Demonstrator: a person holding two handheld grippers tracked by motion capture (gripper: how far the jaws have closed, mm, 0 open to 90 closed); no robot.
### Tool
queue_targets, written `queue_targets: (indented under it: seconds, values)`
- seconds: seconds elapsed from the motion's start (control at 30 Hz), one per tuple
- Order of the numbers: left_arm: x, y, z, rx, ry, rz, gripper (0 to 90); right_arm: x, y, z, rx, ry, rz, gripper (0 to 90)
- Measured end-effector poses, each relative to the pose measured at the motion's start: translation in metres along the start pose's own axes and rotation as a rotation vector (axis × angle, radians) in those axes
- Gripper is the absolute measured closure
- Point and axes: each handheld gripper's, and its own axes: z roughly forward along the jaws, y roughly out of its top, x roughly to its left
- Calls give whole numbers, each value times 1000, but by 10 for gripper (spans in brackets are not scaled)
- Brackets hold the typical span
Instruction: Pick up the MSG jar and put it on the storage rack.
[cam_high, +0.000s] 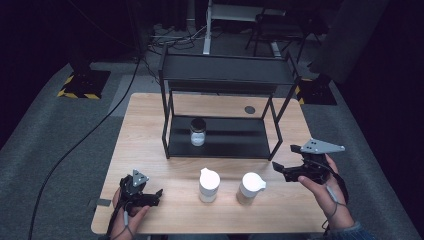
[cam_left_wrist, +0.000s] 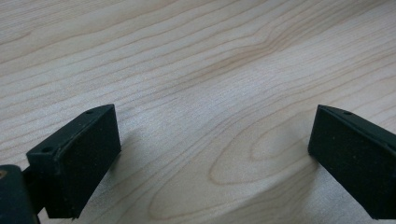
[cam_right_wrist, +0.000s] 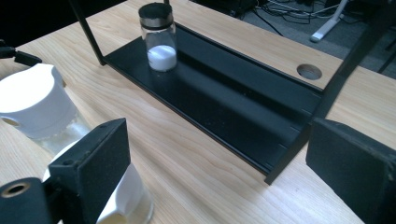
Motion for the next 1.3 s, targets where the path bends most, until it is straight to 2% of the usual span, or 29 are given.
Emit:
queue_targets:
  seconds: [0.83, 1.07, 1.3]
  values:
    - [0, 0, 0, 3, 0, 3, 19, 31, 23, 9, -25, 15, -49, 61]
    - [0, 0, 0, 3, 0, 3, 19, 40, 30, 11, -37, 31, -46, 60]
    - [0, 0, 0, 3, 0, 3, 19, 48, 36, 13, -51, 24, -44, 61]
